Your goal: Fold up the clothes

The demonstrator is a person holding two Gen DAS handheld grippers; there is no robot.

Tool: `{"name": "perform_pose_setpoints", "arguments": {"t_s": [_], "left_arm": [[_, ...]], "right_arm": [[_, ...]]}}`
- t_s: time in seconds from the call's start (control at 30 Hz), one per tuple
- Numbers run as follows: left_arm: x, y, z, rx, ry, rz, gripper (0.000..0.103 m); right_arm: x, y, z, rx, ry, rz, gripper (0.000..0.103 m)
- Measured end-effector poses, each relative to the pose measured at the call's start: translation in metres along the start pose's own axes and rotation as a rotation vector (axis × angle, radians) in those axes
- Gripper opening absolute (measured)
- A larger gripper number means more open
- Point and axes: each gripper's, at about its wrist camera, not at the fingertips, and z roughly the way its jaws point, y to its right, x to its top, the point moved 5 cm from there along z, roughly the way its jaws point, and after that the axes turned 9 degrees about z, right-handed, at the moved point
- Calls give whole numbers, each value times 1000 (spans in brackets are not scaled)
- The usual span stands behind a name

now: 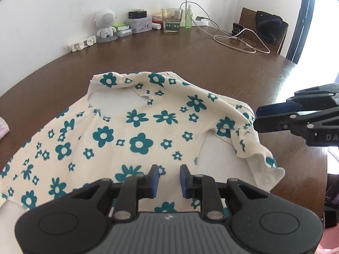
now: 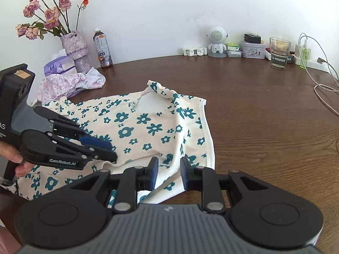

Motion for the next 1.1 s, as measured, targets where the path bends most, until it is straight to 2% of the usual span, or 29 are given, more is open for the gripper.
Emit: {"name": "perform_pose_setpoints", "arguments": {"t_s": [0.1,0.23,0.3,0.4,0.53,0.63,0.77,0.87,1.0,1.1], "left_arm": [[1,4,-7,-18,21,-1,21],[-4,15,-35,-6,70,54,21],[-14,18,-44,-14,62,59,21],[-32,20,-51,-20,39,64,20],[-53,21,-49,-33,4,58,20],[-57,21,-49,-38,15,40,21],[-62,20,-75,-43,77,23,21],[-76,17,-100,-13,97,27,21],[-106,9,-125,53,69,7,22],[-131,0,-140,116,49,-43,24]], "right_arm": [[-10,-4,4,15,-23,29,25],[-22,-6,17,20,-59,44,23],[-25,-4,22,12,-68,59,10],[-24,-5,16,-1,-37,62,1],[-21,-8,3,-7,4,55,1],[-23,-11,-2,-1,18,62,4],[-24,-27,-24,6,92,30,27],[-27,-51,-35,78,103,-32,27],[-35,-80,-17,167,20,-96,27],[-43,-90,6,173,-55,-123,27]]}}
